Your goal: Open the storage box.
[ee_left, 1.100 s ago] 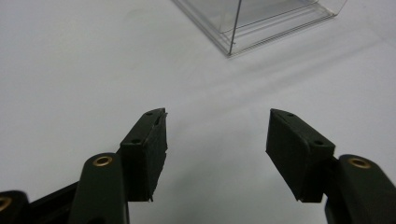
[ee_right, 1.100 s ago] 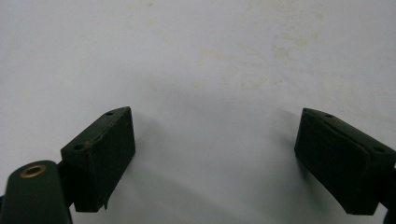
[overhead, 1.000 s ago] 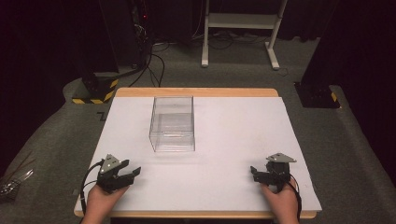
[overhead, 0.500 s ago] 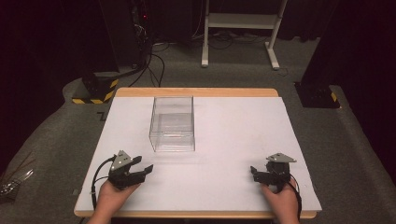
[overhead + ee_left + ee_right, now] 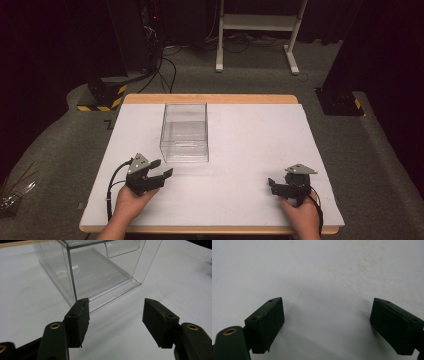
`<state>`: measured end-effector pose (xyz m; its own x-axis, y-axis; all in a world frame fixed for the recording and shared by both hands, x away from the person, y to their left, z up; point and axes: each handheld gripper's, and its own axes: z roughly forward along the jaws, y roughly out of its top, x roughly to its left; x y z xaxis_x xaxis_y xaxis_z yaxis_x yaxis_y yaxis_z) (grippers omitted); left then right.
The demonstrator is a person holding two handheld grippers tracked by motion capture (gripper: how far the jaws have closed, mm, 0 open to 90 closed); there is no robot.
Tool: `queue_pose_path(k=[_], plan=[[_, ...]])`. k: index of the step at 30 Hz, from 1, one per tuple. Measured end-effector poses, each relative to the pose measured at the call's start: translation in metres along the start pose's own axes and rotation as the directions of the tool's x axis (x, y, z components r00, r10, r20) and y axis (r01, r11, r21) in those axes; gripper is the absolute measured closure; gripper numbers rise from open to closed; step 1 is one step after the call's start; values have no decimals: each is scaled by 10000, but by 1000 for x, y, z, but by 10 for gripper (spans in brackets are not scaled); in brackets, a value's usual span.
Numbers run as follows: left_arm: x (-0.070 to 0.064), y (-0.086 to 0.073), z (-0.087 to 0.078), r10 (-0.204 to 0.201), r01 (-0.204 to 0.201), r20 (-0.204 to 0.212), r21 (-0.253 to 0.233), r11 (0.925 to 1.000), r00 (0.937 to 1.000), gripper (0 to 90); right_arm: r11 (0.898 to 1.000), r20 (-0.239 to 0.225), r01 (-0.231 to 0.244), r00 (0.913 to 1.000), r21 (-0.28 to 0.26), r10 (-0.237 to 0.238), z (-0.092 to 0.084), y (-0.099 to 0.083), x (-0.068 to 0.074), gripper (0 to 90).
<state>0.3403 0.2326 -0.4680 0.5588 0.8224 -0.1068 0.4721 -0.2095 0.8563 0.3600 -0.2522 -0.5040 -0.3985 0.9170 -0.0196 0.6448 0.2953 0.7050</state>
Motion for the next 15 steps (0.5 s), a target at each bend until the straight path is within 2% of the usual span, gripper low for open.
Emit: queue_pose_path(k=[5, 15], plan=[[0, 5, 7, -131, 133, 202, -127, 9998, 9997, 356, 10000, 4, 2, 10000, -1, -2, 0, 0, 0, 121], [-5, 15, 20, 122, -114, 323, -238, 9997, 9994, 344, 10000, 10, 9, 10000, -8, -9, 0, 0, 0, 121]])
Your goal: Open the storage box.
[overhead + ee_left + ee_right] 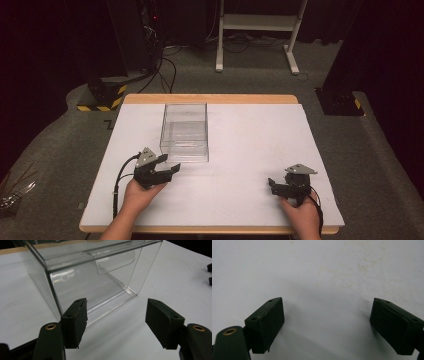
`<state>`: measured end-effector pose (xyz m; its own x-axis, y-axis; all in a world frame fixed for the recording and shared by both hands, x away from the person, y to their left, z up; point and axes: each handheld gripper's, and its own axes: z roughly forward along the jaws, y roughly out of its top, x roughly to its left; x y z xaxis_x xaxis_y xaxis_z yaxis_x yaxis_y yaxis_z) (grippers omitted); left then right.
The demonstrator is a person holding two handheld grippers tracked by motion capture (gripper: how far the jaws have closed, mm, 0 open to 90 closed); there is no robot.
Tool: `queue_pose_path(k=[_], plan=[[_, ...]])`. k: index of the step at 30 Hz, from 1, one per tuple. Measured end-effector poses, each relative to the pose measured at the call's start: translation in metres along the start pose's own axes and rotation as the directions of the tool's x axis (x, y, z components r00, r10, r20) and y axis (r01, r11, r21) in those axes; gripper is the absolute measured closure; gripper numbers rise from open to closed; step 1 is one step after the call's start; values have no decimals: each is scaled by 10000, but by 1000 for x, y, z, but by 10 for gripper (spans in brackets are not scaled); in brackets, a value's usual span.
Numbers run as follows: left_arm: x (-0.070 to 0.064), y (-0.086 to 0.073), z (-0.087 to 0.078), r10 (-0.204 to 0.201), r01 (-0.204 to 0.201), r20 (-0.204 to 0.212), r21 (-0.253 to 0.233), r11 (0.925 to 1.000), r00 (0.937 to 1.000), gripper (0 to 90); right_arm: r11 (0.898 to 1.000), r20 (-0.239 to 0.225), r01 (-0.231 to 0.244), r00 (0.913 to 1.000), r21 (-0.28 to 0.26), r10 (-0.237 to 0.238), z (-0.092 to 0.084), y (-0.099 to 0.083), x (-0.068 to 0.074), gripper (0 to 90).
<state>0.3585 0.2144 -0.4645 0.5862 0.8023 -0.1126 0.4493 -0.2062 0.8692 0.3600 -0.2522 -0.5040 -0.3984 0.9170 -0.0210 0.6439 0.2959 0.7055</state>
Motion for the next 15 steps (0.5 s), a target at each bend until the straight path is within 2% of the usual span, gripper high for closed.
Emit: queue_pose_path(k=[6, 15], plan=[[3, 6, 7, -315, 319, 191, -236, 9992, 9993, 358, 10000, -8, -9, 10000, 6, 9, 0, 0, 0, 121], [5, 14, 16, -267, 267, 23, -309, 9992, 9996, 365, 10000, -1, 1, 10000, -1, -1, 0, 0, 0, 122]])
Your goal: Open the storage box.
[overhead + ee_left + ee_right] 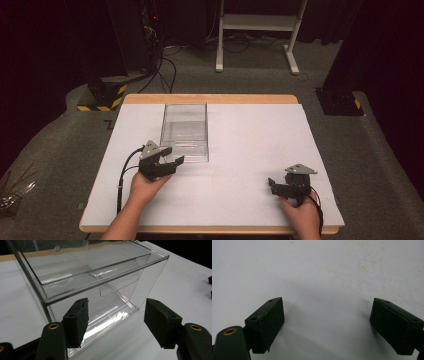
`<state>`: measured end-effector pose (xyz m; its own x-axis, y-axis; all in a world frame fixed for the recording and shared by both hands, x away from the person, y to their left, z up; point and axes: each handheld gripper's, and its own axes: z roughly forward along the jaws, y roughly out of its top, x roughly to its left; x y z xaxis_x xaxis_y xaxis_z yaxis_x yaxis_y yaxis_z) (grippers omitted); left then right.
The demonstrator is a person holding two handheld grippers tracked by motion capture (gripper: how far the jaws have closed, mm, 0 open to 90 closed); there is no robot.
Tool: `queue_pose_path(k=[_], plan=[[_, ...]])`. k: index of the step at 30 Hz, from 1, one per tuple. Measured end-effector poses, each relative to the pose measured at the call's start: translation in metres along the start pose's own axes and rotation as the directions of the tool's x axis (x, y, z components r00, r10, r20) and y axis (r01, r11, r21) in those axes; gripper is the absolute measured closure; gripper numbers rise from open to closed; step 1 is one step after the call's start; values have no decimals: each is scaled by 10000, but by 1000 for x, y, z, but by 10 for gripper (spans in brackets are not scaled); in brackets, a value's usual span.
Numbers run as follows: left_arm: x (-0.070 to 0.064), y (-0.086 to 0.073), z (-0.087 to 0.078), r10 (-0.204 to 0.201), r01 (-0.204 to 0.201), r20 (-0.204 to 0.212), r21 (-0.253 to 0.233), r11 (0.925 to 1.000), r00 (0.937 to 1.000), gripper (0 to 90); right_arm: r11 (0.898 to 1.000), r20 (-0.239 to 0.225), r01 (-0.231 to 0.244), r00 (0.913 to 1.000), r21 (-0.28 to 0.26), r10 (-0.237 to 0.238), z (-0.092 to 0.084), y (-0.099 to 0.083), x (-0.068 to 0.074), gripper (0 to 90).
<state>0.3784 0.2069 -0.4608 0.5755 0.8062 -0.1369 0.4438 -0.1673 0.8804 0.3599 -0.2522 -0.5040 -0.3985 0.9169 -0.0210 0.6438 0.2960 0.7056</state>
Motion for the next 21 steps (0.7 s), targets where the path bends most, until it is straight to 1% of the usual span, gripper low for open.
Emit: queue_pose_path(k=[1, 2, 3, 6, 7, 9, 12, 14, 16, 21], plan=[[1, 1, 1, -13, 13, -1, 3, 10000, 10000, 365, 10000, 4, -14, 10000, 0, 14, 0, 0, 0, 122], [-4, 0, 5, -875, 877, 70, -598, 9943, 9961, 365, 10000, 4, -12, 10000, 1, 12, 0, 0, 0, 122], [3, 1, 2, -165, 166, 113, -86, 9998, 9998, 367, 10000, 7, -10, 10000, 1, 10, 0, 0, 0, 122], [6, 1, 4, -341, 344, 190, -158, 9993, 9992, 374, 10000, 6, -12, 10000, 1, 12, 0, 0, 0, 122], [7, 1, 5, -335, 339, 199, -177, 9993, 9992, 375, 10000, 5, -13, 10000, 0, 13, 0, 0, 0, 122], [6, 0, 6, -199, 205, 239, -255, 9995, 9995, 397, 10000, 4, -13, 10000, 1, 13, 0, 0, 0, 122], [7, 1, 8, -275, 288, 343, -374, 9989, 9990, 390, 10000, 6, -13, 10000, -1, 13, 0, 0, 0, 122], [7, 1, 9, -390, 406, 359, -446, 9982, 9986, 409, 10000, 7, -11, 10000, -1, 11, 0, 0, 0, 122], [7, 1, 11, -352, 369, 344, -488, 9981, 9988, 449, 10000, 9, -6, 10000, -3, 6, 0, 0, 0, 123], [7, 0, 13, -281, 307, 390, -685, 9972, 9988, 516, 10000, 11, -4, 10000, -4, 4, 0, 0, 0, 123]])
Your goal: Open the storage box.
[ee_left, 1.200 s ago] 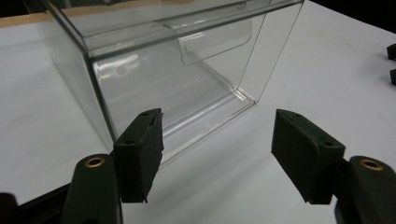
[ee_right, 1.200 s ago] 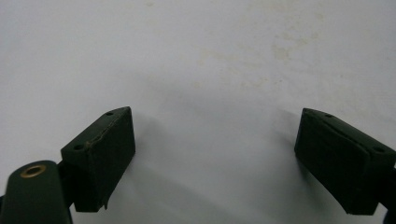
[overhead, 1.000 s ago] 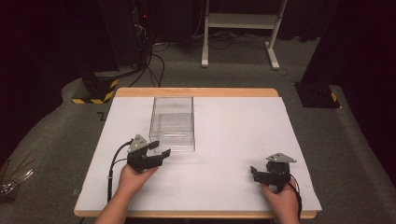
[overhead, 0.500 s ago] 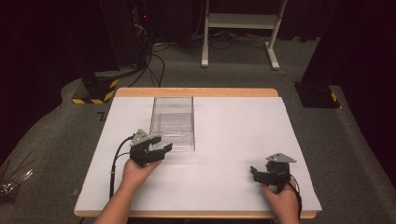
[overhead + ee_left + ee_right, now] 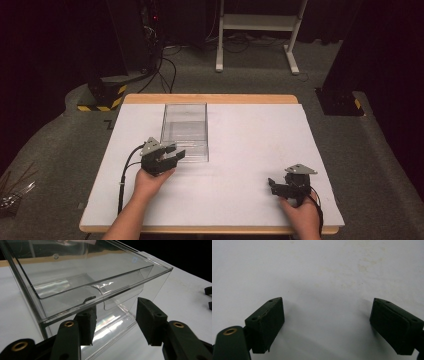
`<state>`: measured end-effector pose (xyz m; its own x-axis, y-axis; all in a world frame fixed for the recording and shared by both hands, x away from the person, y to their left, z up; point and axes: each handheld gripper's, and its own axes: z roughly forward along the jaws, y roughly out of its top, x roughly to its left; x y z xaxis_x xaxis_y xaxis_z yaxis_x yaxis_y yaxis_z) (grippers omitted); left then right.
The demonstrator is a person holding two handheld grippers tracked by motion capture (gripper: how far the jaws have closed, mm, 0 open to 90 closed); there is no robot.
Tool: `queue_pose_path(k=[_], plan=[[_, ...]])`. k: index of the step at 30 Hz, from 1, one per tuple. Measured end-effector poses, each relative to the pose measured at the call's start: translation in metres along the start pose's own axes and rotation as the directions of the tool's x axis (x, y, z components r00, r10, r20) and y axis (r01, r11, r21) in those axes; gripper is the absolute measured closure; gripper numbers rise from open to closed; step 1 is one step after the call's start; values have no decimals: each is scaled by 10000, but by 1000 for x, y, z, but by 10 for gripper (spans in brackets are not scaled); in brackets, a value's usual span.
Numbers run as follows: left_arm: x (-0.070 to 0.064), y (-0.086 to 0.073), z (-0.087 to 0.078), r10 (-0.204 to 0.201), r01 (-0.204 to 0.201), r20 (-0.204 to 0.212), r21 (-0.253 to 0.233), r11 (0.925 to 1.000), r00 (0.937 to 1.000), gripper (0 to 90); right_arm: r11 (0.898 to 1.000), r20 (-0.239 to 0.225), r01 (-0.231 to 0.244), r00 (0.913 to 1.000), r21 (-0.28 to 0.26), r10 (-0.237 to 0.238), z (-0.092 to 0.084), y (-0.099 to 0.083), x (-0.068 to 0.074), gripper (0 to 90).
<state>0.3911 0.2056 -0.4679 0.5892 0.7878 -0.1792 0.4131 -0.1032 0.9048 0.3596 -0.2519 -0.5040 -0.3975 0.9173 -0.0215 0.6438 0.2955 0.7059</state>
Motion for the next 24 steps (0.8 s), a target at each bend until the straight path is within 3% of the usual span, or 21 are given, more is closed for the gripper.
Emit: queue_pose_path(k=[6, 18, 24], plan=[[1, 0, 1, 325, -324, 59, -259, 9991, 9995, 580, 10000, 11, 5, 10000, -5, -5, 0, 0, 0, 124], [5, -4, 2, 816, -815, 36, -340, 9961, 9967, 680, 10000, 52, 28, 10000, -14, -27, 0, 0, 1, 127], [5, -6, 3, 818, -809, 208, -435, 9958, 9964, 702, 10000, 64, 44, 10000, -23, -44, 0, 0, 1, 127]])
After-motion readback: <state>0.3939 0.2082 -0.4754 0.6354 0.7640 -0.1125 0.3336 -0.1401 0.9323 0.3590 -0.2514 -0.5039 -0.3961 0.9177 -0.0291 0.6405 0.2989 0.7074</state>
